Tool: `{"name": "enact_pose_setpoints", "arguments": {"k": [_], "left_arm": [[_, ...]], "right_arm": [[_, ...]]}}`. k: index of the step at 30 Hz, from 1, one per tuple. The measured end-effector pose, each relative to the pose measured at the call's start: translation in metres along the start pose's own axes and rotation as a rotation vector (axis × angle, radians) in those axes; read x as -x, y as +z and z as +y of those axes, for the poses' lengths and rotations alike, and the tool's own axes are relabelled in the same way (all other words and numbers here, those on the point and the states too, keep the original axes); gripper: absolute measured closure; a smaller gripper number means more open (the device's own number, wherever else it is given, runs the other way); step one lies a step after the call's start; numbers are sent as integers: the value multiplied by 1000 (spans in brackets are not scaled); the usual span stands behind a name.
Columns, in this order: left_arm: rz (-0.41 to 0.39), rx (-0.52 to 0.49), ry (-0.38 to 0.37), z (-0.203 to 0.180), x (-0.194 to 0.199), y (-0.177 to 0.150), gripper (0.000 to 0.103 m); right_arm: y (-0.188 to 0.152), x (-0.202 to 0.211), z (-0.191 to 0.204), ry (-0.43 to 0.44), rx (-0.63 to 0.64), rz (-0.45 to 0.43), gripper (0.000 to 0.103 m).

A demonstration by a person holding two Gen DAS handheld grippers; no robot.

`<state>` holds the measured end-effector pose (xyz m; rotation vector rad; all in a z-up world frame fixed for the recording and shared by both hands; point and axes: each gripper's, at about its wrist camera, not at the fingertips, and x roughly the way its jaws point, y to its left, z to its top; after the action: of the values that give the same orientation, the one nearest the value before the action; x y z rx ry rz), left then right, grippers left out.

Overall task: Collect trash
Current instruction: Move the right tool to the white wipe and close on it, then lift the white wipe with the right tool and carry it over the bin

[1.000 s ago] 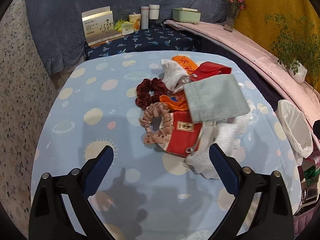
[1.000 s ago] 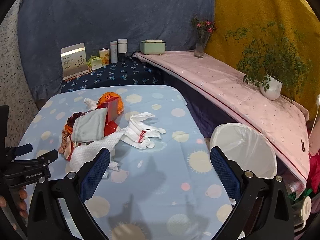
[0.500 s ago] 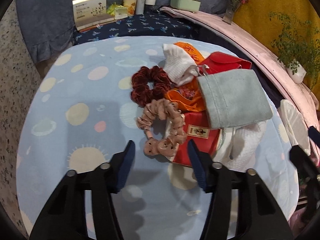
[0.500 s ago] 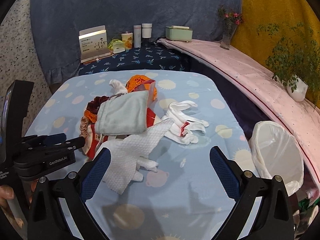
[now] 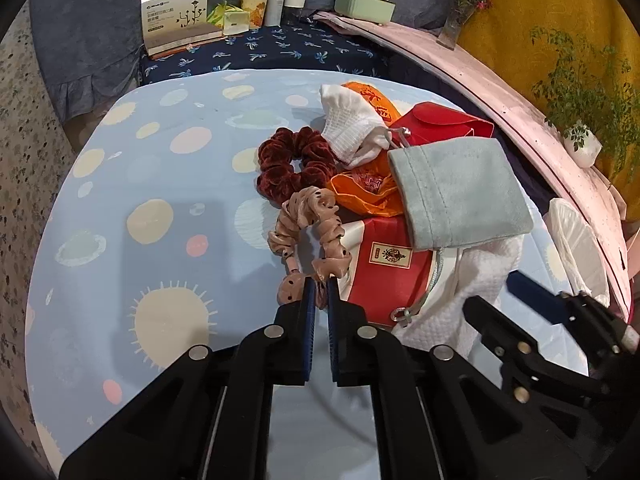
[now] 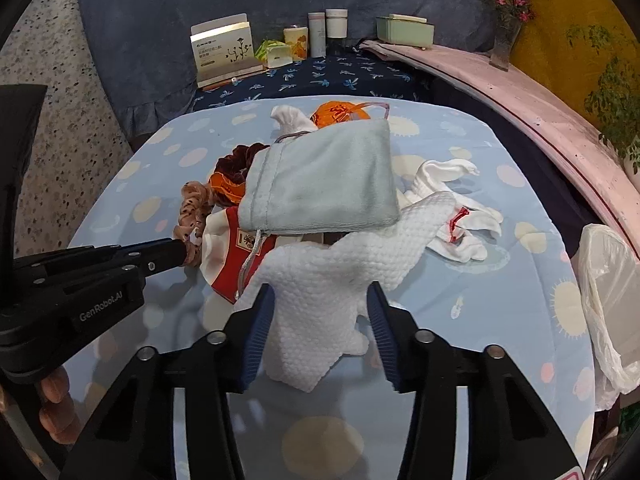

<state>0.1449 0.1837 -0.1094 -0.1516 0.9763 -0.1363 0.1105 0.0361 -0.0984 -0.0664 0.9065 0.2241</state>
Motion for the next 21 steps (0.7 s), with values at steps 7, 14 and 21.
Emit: {"name": "enact_pose_setpoints", "arguments": {"k": [7, 14, 21], "left_arm": [[-27, 3, 5, -3, 18, 3, 98], [-79, -14, -15, -22, 47, 10, 98], [-147, -61, -64, -55, 81, 22, 98]], "right_arm": [[1, 9, -7, 47, -21, -9, 98], [15, 61, -36, 28, -77, -127, 99], [31, 117, -69, -15, -124, -261, 99]]}}
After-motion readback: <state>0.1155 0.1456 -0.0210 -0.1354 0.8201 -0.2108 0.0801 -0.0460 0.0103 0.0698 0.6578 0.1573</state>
